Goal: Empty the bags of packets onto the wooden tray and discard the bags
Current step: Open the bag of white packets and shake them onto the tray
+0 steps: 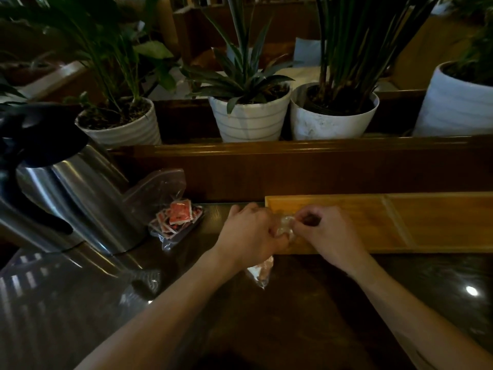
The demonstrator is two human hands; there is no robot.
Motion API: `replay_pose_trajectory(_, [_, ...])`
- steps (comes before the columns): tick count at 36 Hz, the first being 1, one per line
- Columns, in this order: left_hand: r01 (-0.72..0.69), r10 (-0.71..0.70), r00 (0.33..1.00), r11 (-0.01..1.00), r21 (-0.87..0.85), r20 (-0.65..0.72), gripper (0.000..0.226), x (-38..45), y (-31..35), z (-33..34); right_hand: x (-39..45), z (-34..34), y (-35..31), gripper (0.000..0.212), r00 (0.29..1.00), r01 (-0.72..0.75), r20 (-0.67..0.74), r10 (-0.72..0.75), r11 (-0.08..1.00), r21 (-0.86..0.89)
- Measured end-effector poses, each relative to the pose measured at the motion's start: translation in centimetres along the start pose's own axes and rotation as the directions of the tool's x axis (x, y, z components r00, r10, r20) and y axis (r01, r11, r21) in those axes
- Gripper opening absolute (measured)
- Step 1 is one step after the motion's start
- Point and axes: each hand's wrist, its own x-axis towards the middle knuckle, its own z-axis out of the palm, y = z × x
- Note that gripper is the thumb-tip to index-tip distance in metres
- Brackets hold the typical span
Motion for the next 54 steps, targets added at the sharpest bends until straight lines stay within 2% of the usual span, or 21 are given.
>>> replay_pose_trajectory(2, [-0.051,0.049,0.996,0.999,-0.017,-0.076,0.028,-0.5,0.0,0.1,0.0,0.1,0.2,0.003,1.000,0.013,0.003,-0.013,1.000,0.000])
replay_pose_trajectory(6, [-0.164,0.175,0.948,0.984,0.064,-0.266,0.021,-2.5,-0.5,0.9,0.2,0.0,0.3,0.002,1.000,0.021,0.007,-0.021,1.000,0.019])
replay_pose_trajectory(8, [-0.213,0.235,0.899,0.972,0.099,-0.371,0.016,-3.6,-1.2,1.5,0.3,-0.1,0.4,0.011,1.000,-0.016,-0.006,0.016,0.999,0.035])
replay_pose_trajectory(11, [-0.263,0.321,0.793,0.947,0.183,-0.518,0.012,-5.0,-2.2,2.6,0.1,-0.2,0.6,0.011,0.996,-0.093,0.002,0.093,0.986,0.136])
replay_pose_trajectory(14, [-0.276,0.410,0.714,0.910,0.310,-0.567,0.012,-6.2,-2.6,3.4,-0.2,0.1,0.1,0.014,0.991,-0.131,0.036,0.127,0.973,0.191])
replay_pose_trajectory(17, [-0.309,0.485,0.686,0.869,0.387,-0.542,0.020,-7.0,-2.2,3.5,-0.1,0.4,-0.8,0.010,0.968,-0.250,0.128,0.218,0.895,0.369])
replay_pose_trajectory(19, [-0.330,0.446,0.713,0.894,0.301,-0.542,0.017,-7.0,-1.6,2.8,-0.1,0.4,-1.4,0.010,0.947,-0.318,0.214,0.241,0.802,0.506])
replay_pose_trajectory(21, [-0.321,0.321,0.753,0.941,0.104,-0.574,0.014,-6.7,-0.9,1.5,-0.3,0.4,-1.8,0.017,0.950,-0.297,0.260,0.173,0.753,0.587])
replay_pose_trajectory(24, [-0.252,0.086,0.823,0.941,-0.226,-0.561,0.017,-5.8,-0.3,-1.1,-0.9,-0.2,-2.5,0.011,0.961,-0.197,0.274,0.031,0.773,0.604])
replay_pose_trajectory(26, [-0.229,0.024,0.848,0.918,-0.325,-0.530,0.012,-5.2,-0.1,-2.9,-1.1,-0.7,-2.8,0.028,0.953,-0.135,0.295,-0.067,0.779,0.613])
replay_pose_trajectory(28, [-0.233,-0.002,0.863,0.886,-0.401,-0.505,0.008,-4.6,0.1,-4.4,-1.2,-1.1,-3.1,0.032,0.927,-0.093,0.338,-0.164,0.771,0.630])
replay_pose_trajectory(31, [-0.240,-0.017,0.869,0.859,-0.451,-0.495,0.012,-3.5,0.7,-6.1,-1.3,-1.3,-3.5,0.055,0.877,-0.081,0.408,-0.252,0.761,0.644])
replay_pose_trajectory(34, [-0.273,-0.015,0.852,0.840,-0.469,-0.523,0.018,-2.6,1.7,-7.4,-1.4,-0.6,-4.2,0.063,0.880,-0.082,0.392,-0.267,0.729,0.680])
replay_pose_trajectory(37, [-0.292,-0.039,0.851,0.794,-0.534,-0.523,0.015,-1.8,2.4,-8.2,-1.4,0.4,-4.9,0.045,0.900,0.025,0.325,-0.292,0.777,0.629])
replay_pose_trajectory(41, [-0.298,-0.111,0.844,0.716,-0.632,-0.525,0.014,-1.3,2.3,-9.4,-0.9,1.4,-4.5,0.025,0.919,0.073,0.323,-0.226,0.903,0.424])
replay_pose_trajectory(47, [-0.289,-0.259,0.827,0.566,-0.772,-0.499,0.014,-0.6,1.1,-11.5,-0.6,1.9,-3.7,0.022,0.943,0.177,0.243,-0.226,0.962,0.209])
replay_pose_trajectory(49, [-0.274,-0.307,0.832,0.495,-0.824,-0.461,0.017,-0.4,0.7,-12.0,-0.8,2.2,-3.5,0.023,0.946,0.140,0.250,-0.205,0.956,0.258])
replay_pose_trajectory(51, [-0.247,-0.341,0.851,0.412,-0.877,-0.400,0.020,-0.2,0.5,-12.3,-0.9,2.5,-3.6,0.036,0.944,0.030,0.292,-0.155,0.920,0.391])
replay_pose_trajectory(54, [-0.225,-0.321,0.879,0.371,-0.901,-0.352,0.020,0.0,0.3,-12.5,-0.9,2.7,-3.9,0.054,0.935,0.010,0.312,-0.172,0.888,0.459])
